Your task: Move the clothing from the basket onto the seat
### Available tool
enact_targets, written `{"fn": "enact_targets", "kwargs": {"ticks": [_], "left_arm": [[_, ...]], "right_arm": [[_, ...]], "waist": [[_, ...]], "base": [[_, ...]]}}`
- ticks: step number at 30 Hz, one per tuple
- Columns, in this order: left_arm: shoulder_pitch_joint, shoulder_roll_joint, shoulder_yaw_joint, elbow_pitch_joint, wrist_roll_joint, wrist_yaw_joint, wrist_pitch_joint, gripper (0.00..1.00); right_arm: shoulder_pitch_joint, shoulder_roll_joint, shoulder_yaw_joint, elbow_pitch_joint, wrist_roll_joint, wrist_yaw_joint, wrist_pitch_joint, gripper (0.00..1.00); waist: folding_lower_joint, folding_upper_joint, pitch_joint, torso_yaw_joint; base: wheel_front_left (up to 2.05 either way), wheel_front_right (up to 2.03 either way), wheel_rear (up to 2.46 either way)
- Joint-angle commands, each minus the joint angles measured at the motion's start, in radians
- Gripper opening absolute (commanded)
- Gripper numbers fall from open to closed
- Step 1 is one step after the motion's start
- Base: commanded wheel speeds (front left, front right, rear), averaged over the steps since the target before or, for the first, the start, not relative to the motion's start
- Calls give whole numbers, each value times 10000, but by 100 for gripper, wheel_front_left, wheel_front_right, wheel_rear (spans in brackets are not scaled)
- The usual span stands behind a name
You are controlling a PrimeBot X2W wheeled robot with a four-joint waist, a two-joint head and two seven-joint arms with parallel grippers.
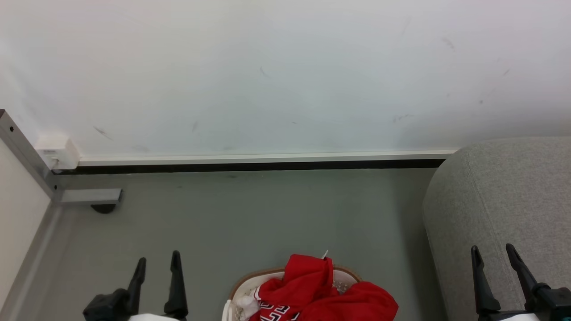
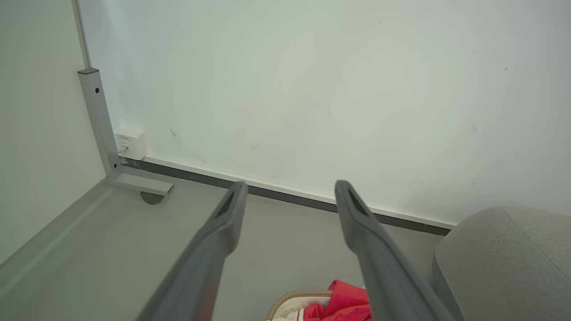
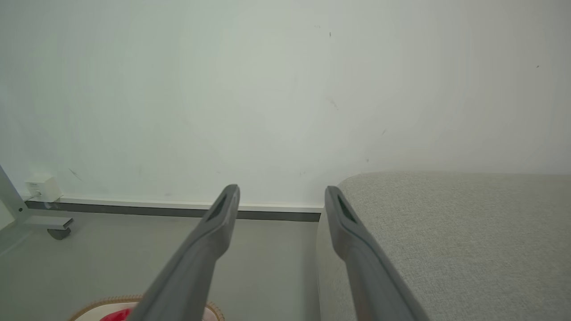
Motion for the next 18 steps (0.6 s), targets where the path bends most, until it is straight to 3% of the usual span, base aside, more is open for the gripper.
{"fn": "enact_targets", "kwargs": {"ticks": [1,18], "left_arm": [[62,85,-7,-16,266,11,-124,100],[165,90,-33,240,1466,-46,-438,100]], "right_arm": [[45,43,-61,38,-252,-17,-42,100],[118,319,-223,326,-1005,-20,-76,100]], "waist": [[0,0,0,8],[0,0,33,-18]], "base": [[0,0,0],[0,0,0]]}}
